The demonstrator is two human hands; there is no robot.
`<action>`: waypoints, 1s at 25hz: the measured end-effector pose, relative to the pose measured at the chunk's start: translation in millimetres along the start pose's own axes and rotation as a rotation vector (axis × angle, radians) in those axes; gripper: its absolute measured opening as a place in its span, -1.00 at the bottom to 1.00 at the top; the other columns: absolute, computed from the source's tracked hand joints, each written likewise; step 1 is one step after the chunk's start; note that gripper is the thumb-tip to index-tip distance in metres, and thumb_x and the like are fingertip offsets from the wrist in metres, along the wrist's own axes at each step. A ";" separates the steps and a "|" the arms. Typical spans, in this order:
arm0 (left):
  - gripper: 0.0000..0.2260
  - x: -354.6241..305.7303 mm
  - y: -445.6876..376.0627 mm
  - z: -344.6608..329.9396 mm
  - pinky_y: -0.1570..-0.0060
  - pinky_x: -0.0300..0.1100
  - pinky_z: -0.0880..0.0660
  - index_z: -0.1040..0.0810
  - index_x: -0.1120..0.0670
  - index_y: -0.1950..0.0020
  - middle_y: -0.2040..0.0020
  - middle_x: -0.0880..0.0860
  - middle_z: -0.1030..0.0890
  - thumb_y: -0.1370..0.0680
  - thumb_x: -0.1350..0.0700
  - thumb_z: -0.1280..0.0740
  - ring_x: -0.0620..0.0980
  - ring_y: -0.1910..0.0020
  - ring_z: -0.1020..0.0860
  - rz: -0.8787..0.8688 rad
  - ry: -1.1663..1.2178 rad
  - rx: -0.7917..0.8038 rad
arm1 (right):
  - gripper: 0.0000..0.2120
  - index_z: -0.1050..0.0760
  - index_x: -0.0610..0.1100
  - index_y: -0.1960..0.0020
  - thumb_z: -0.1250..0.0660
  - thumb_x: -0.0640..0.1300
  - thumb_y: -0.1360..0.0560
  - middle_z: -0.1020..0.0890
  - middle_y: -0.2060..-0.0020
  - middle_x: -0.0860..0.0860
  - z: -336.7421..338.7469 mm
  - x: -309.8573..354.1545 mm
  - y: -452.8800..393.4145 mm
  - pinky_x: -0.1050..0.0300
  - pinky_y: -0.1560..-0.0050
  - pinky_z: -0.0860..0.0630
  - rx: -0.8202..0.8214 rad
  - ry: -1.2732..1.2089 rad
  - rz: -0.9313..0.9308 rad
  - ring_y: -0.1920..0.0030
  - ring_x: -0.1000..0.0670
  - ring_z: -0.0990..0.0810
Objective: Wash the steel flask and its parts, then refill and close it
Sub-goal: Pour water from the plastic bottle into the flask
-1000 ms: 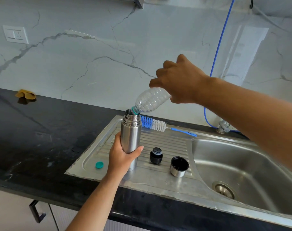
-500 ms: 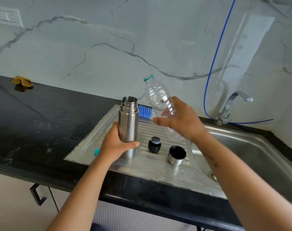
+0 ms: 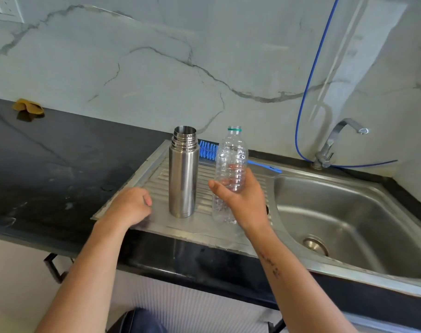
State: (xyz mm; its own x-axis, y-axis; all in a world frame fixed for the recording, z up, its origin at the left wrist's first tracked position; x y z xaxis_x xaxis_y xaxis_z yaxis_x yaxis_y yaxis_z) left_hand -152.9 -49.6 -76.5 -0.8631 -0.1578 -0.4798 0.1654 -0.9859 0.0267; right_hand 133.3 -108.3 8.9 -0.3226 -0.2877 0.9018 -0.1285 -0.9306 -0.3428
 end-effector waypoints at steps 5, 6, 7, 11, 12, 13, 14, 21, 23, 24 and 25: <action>-0.87 2.2 7.1 7.2 0.04 -0.07 -0.52 -0.66 0.03 0.00 0.00 0.02 -0.60 -0.48 0.06 -0.50 0.04 0.03 -0.59 0.060 0.067 -0.069 | -0.55 -0.52 0.13 -0.19 -0.62 0.08 -0.38 -0.72 0.03 0.17 -2.5 -8.6 4.1 0.12 -0.06 -0.64 0.004 -0.013 -0.001 0.04 0.19 -0.69; -0.86 3.1 7.7 8.9 0.02 -0.04 -0.57 -0.69 0.06 0.05 0.03 0.04 -0.64 -0.46 0.04 -0.51 0.06 0.05 -0.61 0.077 0.088 -0.072 | -0.53 -0.52 0.11 -0.21 -0.62 0.08 -0.38 -0.72 0.03 0.16 -2.7 -9.3 4.7 0.13 -0.06 -0.65 0.008 -0.019 -0.001 0.04 0.19 -0.69; -0.86 3.7 8.0 9.2 0.02 0.00 -0.61 -0.71 0.09 0.11 0.10 0.06 -0.68 -0.45 0.03 -0.51 0.06 0.10 -0.64 0.088 0.100 -0.063 | -0.52 -0.52 0.09 -0.22 -0.62 0.08 -0.39 -0.72 0.03 0.15 -3.0 -9.4 5.3 0.15 -0.05 -0.65 0.011 -0.022 -0.001 0.04 0.19 -0.69; -0.82 -5.1 18.4 23.7 0.12 -0.05 -0.59 -0.73 0.15 0.10 0.22 0.04 -0.68 -0.49 0.03 -0.50 -0.04 0.19 -0.61 0.057 0.153 -0.163 | -0.54 -0.50 0.12 -0.20 -0.62 0.07 -0.39 -0.71 0.04 0.15 -5.3 -5.3 7.9 0.35 0.06 -0.59 0.017 -0.011 0.019 0.05 0.22 -0.68; -0.82 -11.8 26.1 37.1 0.18 -0.12 -0.54 -0.72 0.14 0.08 0.23 0.01 -0.67 -0.51 0.02 -0.50 -0.08 0.20 -0.60 0.017 0.228 -0.242 | -0.54 -0.50 0.13 -0.18 -0.62 0.07 -0.39 -0.70 0.05 0.17 -5.7 -4.8 8.8 0.36 0.07 -0.58 0.016 -0.007 0.025 0.06 0.22 -0.68; -0.82 -20.4 37.4 53.7 0.23 -0.17 -0.49 -0.71 0.11 0.08 0.26 -0.01 -0.67 -0.53 0.00 -0.48 -0.09 0.21 -0.61 -0.027 0.341 -0.325 | -0.55 -0.49 0.15 -0.17 -0.62 0.07 -0.38 -0.70 0.05 0.18 -5.8 -5.0 9.5 0.35 0.08 -0.58 0.016 -0.001 0.030 0.06 0.22 -0.68; -0.82 -29.5 50.5 70.5 0.24 -0.22 -0.46 -0.70 0.08 0.10 0.30 -0.03 -0.67 -0.55 -0.02 -0.47 -0.09 0.24 -0.64 -0.066 0.476 -0.402 | -0.55 -0.48 0.17 -0.16 -0.62 0.07 -0.38 -0.70 0.06 0.18 -6.0 -5.6 10.5 0.35 0.07 -0.58 0.017 0.005 0.032 0.06 0.21 -0.68; -0.84 -154.4 95.4 119.5 0.08 -0.27 -0.60 -0.71 0.01 -0.07 0.09 0.02 -0.72 -0.54 0.22 -0.48 -0.08 0.18 -0.69 -0.570 1.052 -0.454 | -0.54 -0.50 0.06 -0.18 -0.64 0.00 -0.38 -0.71 0.08 0.15 -7.0 -4.2 17.8 0.39 0.10 -0.54 0.003 -0.014 0.054 0.08 0.18 -0.69; -0.82 -179.5 93.8 120.1 0.09 -0.34 -0.55 -0.71 0.08 -0.08 0.05 0.05 -0.71 -0.52 0.27 -0.47 -0.13 0.16 -0.67 -0.608 1.056 -0.488 | -0.54 -0.51 0.04 -0.18 -0.63 0.00 -0.38 -0.71 0.09 0.15 -6.9 -1.8 19.3 0.37 0.10 -0.54 0.003 -0.005 0.065 0.09 0.17 -0.69; -0.84 -187.9 92.6 119.6 0.10 -0.35 -0.56 -0.70 0.10 -0.05 0.07 0.04 -0.71 -0.50 0.28 -0.48 -0.15 0.16 -0.67 -0.613 1.066 -0.505 | -0.53 -0.51 0.04 -0.19 -0.63 0.00 -0.38 -0.71 0.08 0.15 -6.2 0.0 19.6 0.37 0.09 -0.54 0.003 0.004 0.077 0.08 0.17 -0.69; -0.85 -193.9 90.5 117.9 0.10 -0.34 -0.58 -0.70 0.11 -0.04 0.09 0.02 -0.71 -0.49 0.28 -0.48 -0.15 0.15 -0.68 -0.609 1.070 -0.514 | -0.53 -0.51 0.03 -0.21 -0.63 -0.01 -0.39 -0.71 0.06 0.17 -5.1 1.4 19.6 0.38 0.08 -0.54 0.002 0.012 0.091 0.06 0.18 -0.69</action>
State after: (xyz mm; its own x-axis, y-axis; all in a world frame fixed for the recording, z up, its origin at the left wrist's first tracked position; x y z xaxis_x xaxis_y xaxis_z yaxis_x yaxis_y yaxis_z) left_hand -26.8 -114.9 122.3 -0.1055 0.6523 -0.7505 0.2539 -0.7121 -0.6546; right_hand 125.6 -125.8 2.1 -0.3438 -0.3680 0.8639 -0.0962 -0.9014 -0.4222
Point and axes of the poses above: each hand's wrist, its own y-axis away from the middle knuckle, its own z-axis out of the back of the hand, x = y × z, the point moved 9 cm from there along -y, towards the middle knuckle
